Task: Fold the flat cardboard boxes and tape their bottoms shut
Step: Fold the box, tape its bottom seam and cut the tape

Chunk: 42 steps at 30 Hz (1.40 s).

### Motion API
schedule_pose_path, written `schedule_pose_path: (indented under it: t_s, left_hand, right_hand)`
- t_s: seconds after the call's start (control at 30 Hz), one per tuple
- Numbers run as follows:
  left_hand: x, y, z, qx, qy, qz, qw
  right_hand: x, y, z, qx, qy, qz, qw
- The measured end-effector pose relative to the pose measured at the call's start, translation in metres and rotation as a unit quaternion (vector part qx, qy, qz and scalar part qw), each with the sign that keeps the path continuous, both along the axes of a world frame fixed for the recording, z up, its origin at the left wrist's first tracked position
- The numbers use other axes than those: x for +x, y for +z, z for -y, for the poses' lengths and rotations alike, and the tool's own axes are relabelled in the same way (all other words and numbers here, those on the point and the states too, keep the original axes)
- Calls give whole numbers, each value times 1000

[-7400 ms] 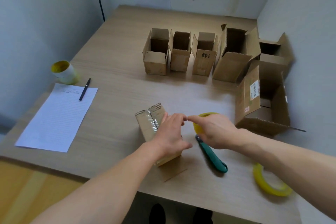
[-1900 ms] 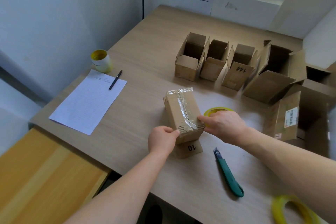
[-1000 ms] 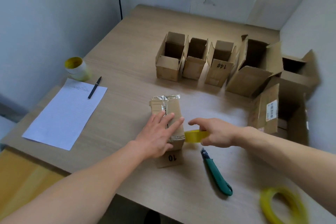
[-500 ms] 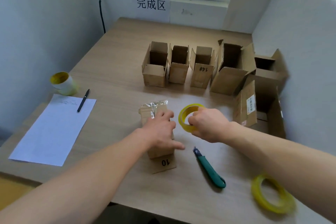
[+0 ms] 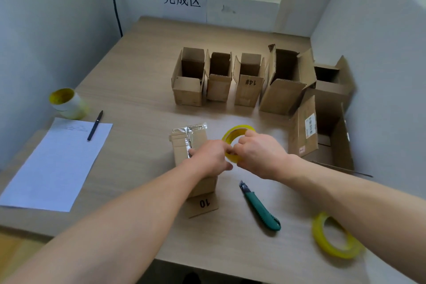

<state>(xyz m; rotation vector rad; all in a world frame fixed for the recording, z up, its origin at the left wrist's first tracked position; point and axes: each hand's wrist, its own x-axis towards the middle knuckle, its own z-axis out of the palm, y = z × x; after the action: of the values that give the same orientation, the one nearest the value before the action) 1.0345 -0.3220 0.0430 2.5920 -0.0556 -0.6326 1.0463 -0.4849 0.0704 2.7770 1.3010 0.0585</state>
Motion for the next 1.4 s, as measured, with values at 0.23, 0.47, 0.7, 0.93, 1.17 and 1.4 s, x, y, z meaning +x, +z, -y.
schedule_pose_path:
  t_s: [0.23,0.47,0.7,0.93,1.17,1.4]
  left_hand:
    - [1,-1,-2,-74,61,-17,995]
    - [8,3,-4,-140,71,-12,988]
    - [3,8,-4,-154,73,-20,985]
    - [0,12,-5,-174,89,-22,981]
    - [-1,21,-8,-197,110,-47,973]
    - [0,20,-7,-201,105,-49,973]
  right_hand:
    - [-19,-8,30,268,-86,36,959]
    - [-46,-46,72,-91,-185,-238,949]
    - [-70,-74,70,-241,-102,-383,886]
    - [-69,-77,73,-150,-179,-348,908]
    - [-79,-51,80,86,-168,-212,959]
    - [-84,-30,57,143,-136,-216,956]
